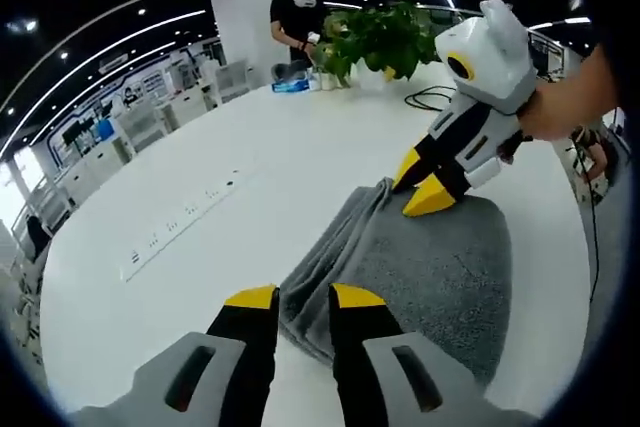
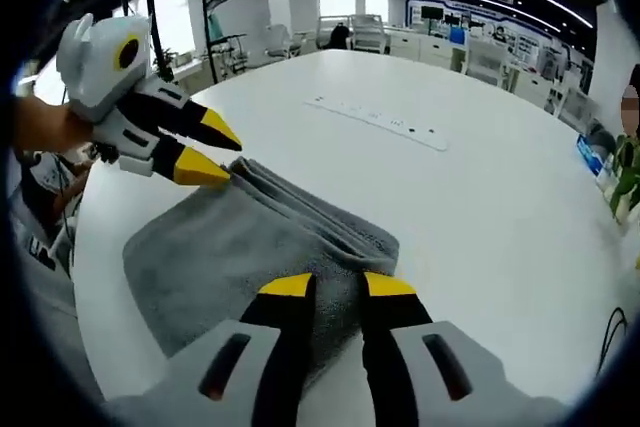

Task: Fold the towel on the table until its edges align and the towel forms a compact rectangular stack.

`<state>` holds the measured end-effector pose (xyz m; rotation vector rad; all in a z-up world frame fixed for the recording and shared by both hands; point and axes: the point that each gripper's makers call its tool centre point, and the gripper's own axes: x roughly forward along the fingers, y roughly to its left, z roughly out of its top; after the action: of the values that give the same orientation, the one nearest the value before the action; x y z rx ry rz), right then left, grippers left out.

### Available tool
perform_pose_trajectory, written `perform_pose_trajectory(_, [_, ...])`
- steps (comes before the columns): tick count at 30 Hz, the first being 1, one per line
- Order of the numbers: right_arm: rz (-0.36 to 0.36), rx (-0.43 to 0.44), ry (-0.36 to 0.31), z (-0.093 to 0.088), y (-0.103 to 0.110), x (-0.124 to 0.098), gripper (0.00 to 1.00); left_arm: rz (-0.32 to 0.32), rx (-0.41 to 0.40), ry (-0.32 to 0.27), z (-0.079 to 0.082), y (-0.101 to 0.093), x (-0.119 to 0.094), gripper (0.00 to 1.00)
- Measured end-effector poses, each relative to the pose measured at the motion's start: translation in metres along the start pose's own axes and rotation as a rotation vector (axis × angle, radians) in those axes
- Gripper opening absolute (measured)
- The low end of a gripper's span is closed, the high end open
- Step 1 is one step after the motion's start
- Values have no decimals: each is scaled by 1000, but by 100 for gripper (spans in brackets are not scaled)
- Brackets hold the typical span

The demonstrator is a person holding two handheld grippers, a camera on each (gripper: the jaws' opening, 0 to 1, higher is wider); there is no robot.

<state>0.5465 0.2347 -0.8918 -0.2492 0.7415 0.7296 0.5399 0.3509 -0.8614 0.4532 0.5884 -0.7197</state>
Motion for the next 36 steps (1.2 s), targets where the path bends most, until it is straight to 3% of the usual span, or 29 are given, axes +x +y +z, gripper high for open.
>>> perform_pose_trajectory(6, [-4,3,27,-4,-2,5,17,-24,42,51,-14,-9,11,20])
perform_pose_trajectory(10, [-8,4,47,-6,-4,9,17,-25,9,67,-18,-6,17,21])
perform_pose_trajectory(12, [-16,-22,57,-7,-4,10,17,-21,67,83,-21,-6,20,21])
perform_pose_trajectory(15, [-25,-34,56,-8,-5,10,17,-26,108,87,-22,-10,25,18])
perform_pose_trajectory(20, [-57,-82,32,-11,-2,5,18,-27,97,102,-21,-6,28,18])
perform_pose_trajectory(30, [-84,-43,25,-15,4,-1,18,-41,111,92,-21,-7,30,18])
perform_pose_trajectory(36, [-81,-64,36,-13,4,0,18,-39,97,95,-20,-6,28,18])
